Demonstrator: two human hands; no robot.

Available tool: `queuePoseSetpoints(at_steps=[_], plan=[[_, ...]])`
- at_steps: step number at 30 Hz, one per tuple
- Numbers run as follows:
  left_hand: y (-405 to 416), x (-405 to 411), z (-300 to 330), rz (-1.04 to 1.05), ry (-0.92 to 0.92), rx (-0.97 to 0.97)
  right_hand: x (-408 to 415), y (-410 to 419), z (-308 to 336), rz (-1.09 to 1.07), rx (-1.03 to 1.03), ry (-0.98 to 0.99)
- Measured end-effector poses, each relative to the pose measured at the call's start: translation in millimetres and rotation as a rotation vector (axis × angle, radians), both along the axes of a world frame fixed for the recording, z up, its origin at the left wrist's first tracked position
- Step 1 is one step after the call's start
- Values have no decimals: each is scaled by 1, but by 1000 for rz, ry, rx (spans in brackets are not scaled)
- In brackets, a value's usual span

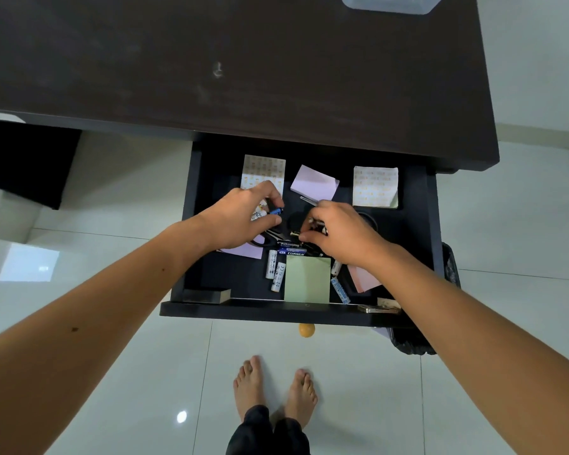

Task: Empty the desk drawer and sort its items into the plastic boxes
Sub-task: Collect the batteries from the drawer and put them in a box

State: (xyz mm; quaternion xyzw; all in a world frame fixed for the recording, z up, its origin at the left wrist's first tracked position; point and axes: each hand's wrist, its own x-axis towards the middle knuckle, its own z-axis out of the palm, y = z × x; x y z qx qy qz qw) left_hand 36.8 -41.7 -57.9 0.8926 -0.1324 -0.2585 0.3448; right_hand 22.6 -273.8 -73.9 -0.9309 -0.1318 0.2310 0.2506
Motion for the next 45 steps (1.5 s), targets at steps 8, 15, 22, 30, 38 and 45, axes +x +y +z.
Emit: queuePoseSetpoints(at_steps=[8, 15, 22, 30, 38, 45], plan=[[-1, -6, 6, -21, 63, -67, -5, -25, 17, -307, 448, 379], [-16, -9, -8, -102, 11, 97, -9, -36, 21, -479, 788, 632], [-26, -7, -5, -249, -67, 315, -13, -38, 18, -500, 654, 584], [-20, -14, -10, -160, -41, 176, -16, -28, 10, -244, 279, 202], [-15, -20, -2, -76, 5, 31, -13, -13, 7, -2, -56, -39], [-12, -23, -3, 26, 40, -29, -12, -19, 15, -50, 49, 39]])
